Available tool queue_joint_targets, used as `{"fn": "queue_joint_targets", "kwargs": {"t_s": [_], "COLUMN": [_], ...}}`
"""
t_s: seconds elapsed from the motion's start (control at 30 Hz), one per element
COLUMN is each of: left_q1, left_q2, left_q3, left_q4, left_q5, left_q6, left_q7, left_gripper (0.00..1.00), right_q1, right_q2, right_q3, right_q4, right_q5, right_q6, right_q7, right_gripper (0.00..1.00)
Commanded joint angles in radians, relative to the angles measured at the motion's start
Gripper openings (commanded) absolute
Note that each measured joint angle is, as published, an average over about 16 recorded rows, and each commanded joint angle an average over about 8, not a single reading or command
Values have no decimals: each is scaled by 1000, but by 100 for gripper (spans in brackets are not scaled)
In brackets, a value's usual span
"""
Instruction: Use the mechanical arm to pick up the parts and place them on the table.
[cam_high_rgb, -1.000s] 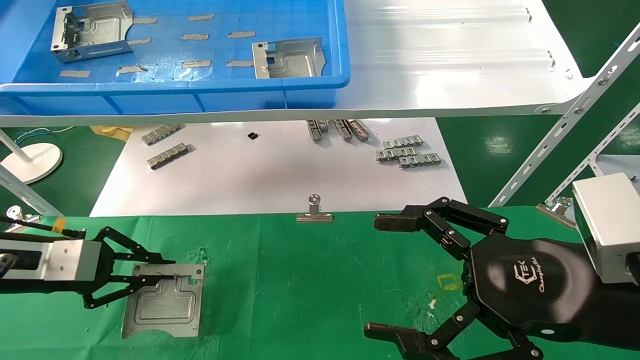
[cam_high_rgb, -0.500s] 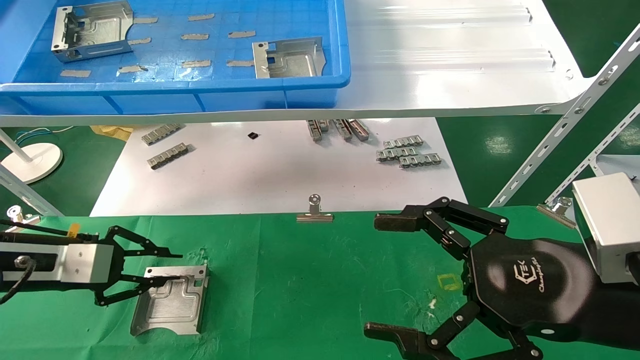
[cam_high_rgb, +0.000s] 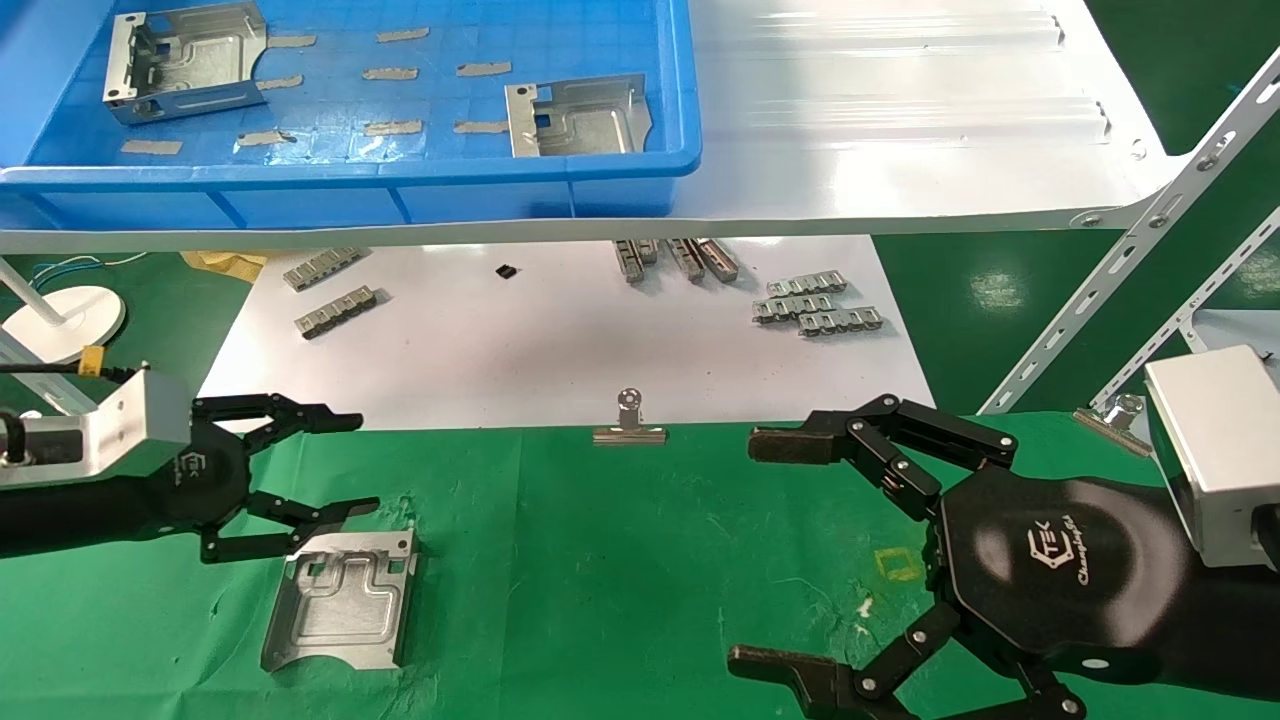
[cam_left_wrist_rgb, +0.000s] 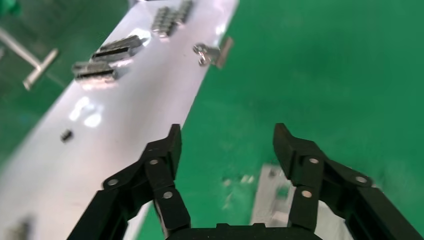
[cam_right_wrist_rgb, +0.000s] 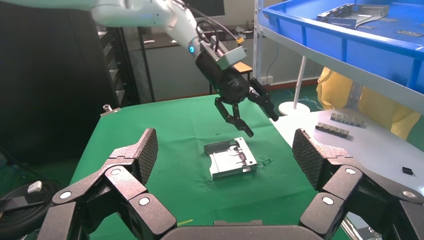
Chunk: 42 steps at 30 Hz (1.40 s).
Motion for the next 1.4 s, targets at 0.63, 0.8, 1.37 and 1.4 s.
{"fn": "queue_joint_targets", "kwargs": {"t_s": [0.63,0.8,1.37,1.4], "left_q1": [57,104,263,272], "left_q2": [-16,-30,-79,-82], "left_q3": [-57,-111,-297,-308], "left_q4": [-88,-181,-500,-519], "left_q5": [-38,-51,-95,-98], "left_q6": [-7,-16,-45,-47], "left_q7": [-107,-175,-411,-425], "left_gripper": [100,100,100,100], "right_q1": [0,0,0,0], "right_q2": [0,0,0,0], "right_q3": [0,0,-1,-1], "right_q4": [0,-1,-1,-1], "right_q5": [0,0,1,1], "right_q6": [0,0,0,0], "right_q7": [0,0,-1,-1], "right_gripper": [100,100,100,100]}}
